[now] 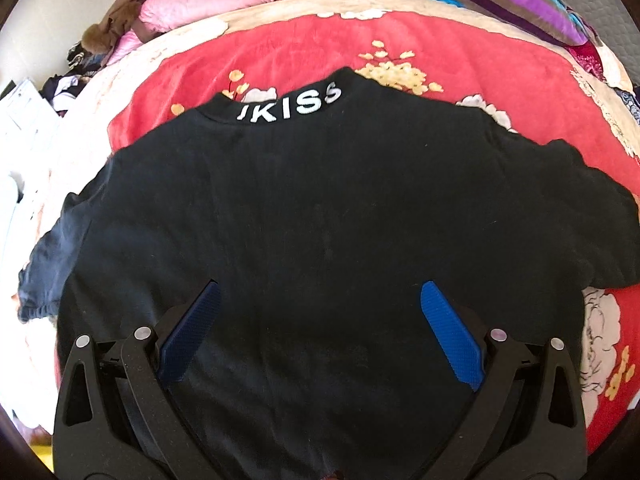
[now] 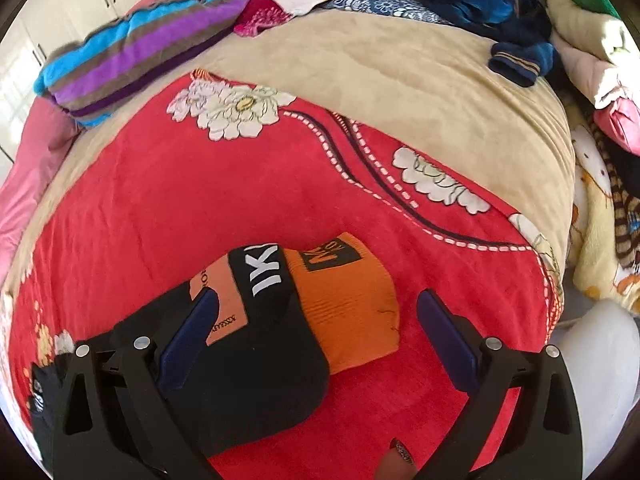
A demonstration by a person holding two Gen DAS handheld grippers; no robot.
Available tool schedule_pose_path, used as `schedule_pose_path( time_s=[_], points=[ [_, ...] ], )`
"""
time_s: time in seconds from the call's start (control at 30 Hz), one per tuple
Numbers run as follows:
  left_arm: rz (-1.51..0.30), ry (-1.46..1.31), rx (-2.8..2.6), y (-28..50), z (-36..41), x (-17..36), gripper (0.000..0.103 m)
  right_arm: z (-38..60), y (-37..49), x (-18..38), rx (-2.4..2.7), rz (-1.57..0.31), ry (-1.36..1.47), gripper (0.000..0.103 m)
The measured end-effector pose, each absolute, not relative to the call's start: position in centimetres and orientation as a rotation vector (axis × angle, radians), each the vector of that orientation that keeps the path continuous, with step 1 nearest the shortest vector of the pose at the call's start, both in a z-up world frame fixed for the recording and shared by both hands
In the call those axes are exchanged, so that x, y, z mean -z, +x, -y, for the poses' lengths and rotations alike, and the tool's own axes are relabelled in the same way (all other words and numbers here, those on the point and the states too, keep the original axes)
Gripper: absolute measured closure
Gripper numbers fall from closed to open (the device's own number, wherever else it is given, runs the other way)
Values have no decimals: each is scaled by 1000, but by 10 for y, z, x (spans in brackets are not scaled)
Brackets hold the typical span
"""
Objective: Fold small clothes
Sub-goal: 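Move the right gripper to the orange-patched sleeve cuff and grasp it, then carry the sleeve across the shirt body with the right gripper and release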
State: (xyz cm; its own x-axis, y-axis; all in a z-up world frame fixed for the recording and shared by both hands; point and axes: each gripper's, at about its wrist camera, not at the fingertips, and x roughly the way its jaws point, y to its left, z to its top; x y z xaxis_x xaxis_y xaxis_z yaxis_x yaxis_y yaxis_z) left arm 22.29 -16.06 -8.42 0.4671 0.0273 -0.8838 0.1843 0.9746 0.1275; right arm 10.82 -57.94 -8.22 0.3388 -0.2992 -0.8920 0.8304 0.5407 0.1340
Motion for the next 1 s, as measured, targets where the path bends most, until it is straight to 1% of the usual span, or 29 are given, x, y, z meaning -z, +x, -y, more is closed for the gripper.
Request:
schedule_pose_path(
  time_s=[0.03,0.07,0.1,0.13,0.17,0.2,0.23,0.3,0.4,0.57,0.77,0.87,0.97,1.0],
  points=[
    [-1083,218,98,223,160,86,9,581,110,86,804,-965,660,8],
    [-1083,222,97,224,160,88,9,580,112,88,796,-976,660,16],
    [-1083,225,96,225,160,90,9,579,113,91,780,-991,664,39],
    [-1080,227,99,225,160,91,9,578,114,91,750,-990,675,53],
    [-1076,229,101,225,159,92,9,577,114,89,724,-977,683,61],
    [-1072,229,101,224,158,92,9,576,114,85,701,-956,684,75],
    [-1071,225,102,224,157,92,9,575,113,81,682,-939,685,82],
    [-1073,207,107,222,152,89,9,569,116,73,606,-896,708,88],
    [-1031,203,98,217,143,78,9,556,123,58,468,-828,739,90],
    [-1025,171,87,213,120,65,9,499,144,17,202,-724,702,90],
    [-1005,138,66,209,87,53,9,391,181,-11,-88,-729,578,90],
    [-995,125,49,207,69,51,9,350,198,-9,-204,-765,538,90],
    [-998,39,49,211,49,51,9,313,209,1,-288,-815,473,90],
    [-999,11,46,214,42,52,9,302,211,4,-314,-826,431,86]
  ],
)
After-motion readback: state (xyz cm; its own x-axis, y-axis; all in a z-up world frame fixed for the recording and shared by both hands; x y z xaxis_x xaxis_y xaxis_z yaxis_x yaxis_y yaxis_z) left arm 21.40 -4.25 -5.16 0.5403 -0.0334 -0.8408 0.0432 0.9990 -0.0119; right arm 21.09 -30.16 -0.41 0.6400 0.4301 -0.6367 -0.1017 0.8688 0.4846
